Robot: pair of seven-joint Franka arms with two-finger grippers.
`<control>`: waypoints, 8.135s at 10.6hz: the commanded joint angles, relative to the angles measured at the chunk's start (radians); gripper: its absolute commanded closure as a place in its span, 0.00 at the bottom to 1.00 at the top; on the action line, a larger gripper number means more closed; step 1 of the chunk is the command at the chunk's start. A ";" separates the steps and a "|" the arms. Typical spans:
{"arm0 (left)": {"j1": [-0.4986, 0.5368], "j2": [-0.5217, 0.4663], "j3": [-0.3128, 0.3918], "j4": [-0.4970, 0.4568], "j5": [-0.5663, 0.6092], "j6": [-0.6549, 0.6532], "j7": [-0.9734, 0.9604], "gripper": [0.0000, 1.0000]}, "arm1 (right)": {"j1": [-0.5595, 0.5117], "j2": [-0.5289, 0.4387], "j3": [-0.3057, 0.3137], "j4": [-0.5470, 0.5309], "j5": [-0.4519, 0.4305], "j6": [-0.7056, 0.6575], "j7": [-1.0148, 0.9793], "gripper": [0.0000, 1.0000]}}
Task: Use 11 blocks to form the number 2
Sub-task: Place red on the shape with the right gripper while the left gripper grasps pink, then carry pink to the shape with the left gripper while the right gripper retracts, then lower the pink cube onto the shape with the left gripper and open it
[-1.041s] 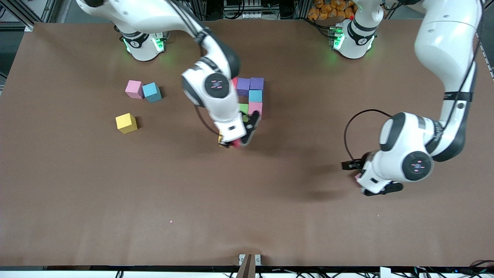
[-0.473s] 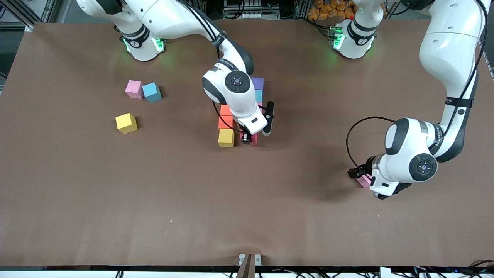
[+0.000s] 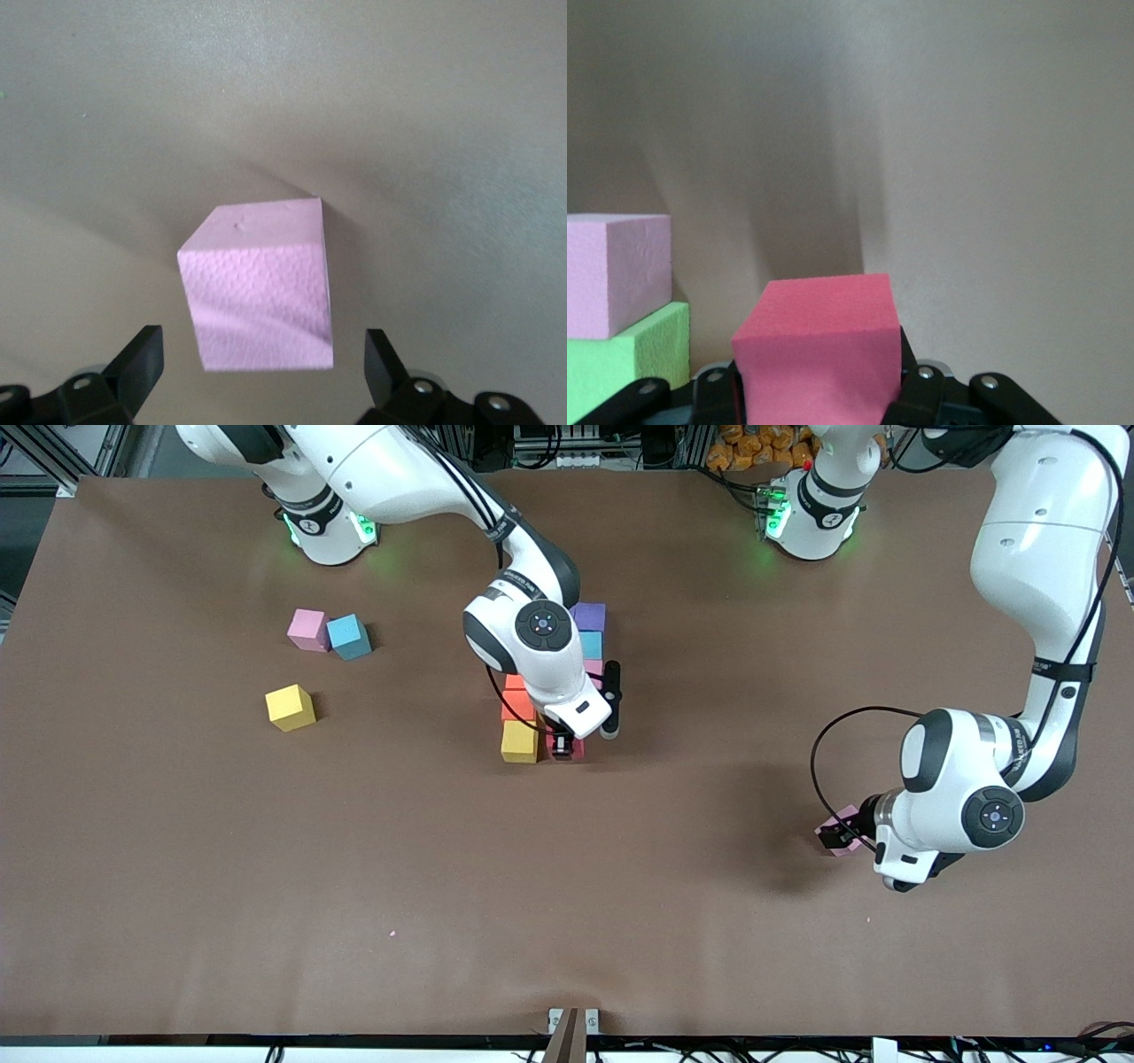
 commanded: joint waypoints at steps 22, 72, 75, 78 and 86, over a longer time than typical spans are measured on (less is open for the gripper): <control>-0.206 0.001 -0.051 0.025 0.074 0.014 -0.469 0.47 | -0.028 0.016 0.008 -0.102 0.016 0.114 -0.018 0.22; -0.642 0.093 -0.058 0.039 -0.122 0.234 -1.710 0.44 | -0.943 -0.772 -0.030 -0.059 0.142 -0.648 0.644 0.00; -0.643 0.096 -0.058 0.039 -0.119 0.240 -1.707 0.42 | -0.942 -0.772 -0.030 -0.060 0.142 -0.651 0.641 0.00; -0.645 0.094 -0.058 0.039 -0.116 0.240 -1.705 0.32 | -0.940 -0.772 -0.029 -0.059 0.141 -0.669 0.635 0.00; -0.660 0.082 -0.052 0.039 -0.077 0.240 -1.691 0.00 | -0.940 -0.772 -0.029 -0.057 0.141 -0.669 0.634 0.00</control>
